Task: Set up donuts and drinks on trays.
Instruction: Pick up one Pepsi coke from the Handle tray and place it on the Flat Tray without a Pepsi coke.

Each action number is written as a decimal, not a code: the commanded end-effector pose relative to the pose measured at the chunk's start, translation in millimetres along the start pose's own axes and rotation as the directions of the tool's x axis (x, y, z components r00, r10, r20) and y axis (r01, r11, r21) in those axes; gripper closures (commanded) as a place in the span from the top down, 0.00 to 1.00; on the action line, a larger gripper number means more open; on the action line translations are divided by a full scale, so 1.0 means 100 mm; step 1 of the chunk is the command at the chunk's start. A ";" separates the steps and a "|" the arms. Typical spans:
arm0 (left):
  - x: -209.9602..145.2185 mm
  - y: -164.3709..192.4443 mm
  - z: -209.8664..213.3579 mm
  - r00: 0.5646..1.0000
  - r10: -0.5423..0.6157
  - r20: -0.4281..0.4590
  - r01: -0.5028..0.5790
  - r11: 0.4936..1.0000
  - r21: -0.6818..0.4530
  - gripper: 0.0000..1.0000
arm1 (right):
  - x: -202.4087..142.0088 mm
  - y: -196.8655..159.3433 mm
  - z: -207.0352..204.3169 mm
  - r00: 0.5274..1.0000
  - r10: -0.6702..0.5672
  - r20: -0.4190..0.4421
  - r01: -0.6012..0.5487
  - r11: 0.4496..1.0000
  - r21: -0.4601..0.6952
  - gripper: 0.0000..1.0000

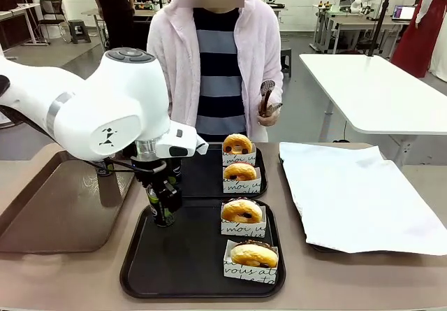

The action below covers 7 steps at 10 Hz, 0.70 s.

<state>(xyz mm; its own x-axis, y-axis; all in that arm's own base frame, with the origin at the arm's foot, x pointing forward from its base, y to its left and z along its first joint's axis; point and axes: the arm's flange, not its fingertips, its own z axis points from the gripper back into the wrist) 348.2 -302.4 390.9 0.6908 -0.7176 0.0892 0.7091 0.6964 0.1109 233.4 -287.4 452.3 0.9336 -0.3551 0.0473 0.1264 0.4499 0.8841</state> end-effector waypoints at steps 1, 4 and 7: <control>0.05 -0.02 -0.10 1.000 0.012 -0.004 -0.012 0.999 -0.039 0.60 | -0.01 0.00 0.01 1.000 0.004 -0.001 -0.004 1.000 0.008 1.00; 0.08 -0.01 -0.20 1.000 0.016 -0.020 -0.017 0.998 -0.053 0.60 | -0.01 0.00 0.01 1.000 0.004 -0.001 -0.004 1.000 0.008 1.00; 0.07 -0.02 -0.18 1.000 0.006 -0.026 -0.008 0.997 -0.083 1.00 | -0.01 0.00 0.01 1.000 0.004 -0.001 -0.004 1.000 0.008 1.00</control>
<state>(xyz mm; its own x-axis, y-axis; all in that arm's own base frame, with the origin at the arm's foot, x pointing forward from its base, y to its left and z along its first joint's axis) 355.3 -307.0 370.3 0.7043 -0.7074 0.0599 0.7050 0.7068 0.0578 233.4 -287.4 452.3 0.9336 -0.3552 0.0473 0.1264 0.4499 0.8841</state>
